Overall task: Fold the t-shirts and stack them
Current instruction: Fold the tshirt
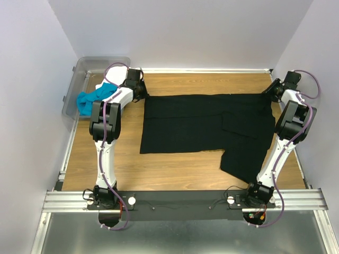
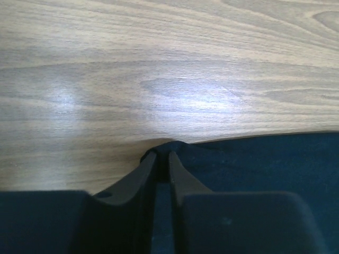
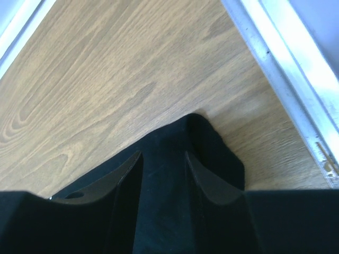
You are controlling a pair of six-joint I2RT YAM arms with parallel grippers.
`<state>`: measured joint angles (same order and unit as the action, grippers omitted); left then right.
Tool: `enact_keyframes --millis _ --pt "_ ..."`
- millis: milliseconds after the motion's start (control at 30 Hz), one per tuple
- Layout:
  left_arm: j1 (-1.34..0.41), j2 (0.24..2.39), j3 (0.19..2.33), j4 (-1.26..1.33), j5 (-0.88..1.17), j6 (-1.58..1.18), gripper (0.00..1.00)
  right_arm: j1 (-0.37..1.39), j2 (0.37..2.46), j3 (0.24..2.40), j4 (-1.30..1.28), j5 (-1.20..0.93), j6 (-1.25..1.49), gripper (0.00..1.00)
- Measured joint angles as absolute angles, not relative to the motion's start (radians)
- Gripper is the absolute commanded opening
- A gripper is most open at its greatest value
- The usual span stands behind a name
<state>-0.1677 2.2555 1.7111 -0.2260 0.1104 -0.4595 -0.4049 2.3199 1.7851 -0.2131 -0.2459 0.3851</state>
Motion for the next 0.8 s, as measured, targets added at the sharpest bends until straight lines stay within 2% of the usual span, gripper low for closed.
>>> enact_keyframes --millis 33,67,200,633,800 --pt "-0.168 2.255 1.711 -0.226 0.110 -0.460 0.12 -0.405 2.320 1.791 -0.216 -0.238 0.383 0.45" --pt "-0.168 2.255 1.711 -0.226 0.110 -0.458 0.06 -0.405 2.320 1.796 -0.218 -0.230 0.381 0.45" --pt "-0.168 2.255 1.711 -0.227 0.109 -0.454 0.00 -0.405 2.320 1.821 -0.221 -0.199 0.367 0.45" --pt "-0.168 2.255 1.723 -0.234 0.109 -0.438 0.00 -0.405 2.333 1.889 -0.222 -0.150 0.342 0.43" --pt "-0.168 2.256 1.734 -0.235 0.108 -0.434 0.00 -0.405 2.364 1.892 -0.222 -0.150 0.340 0.40"
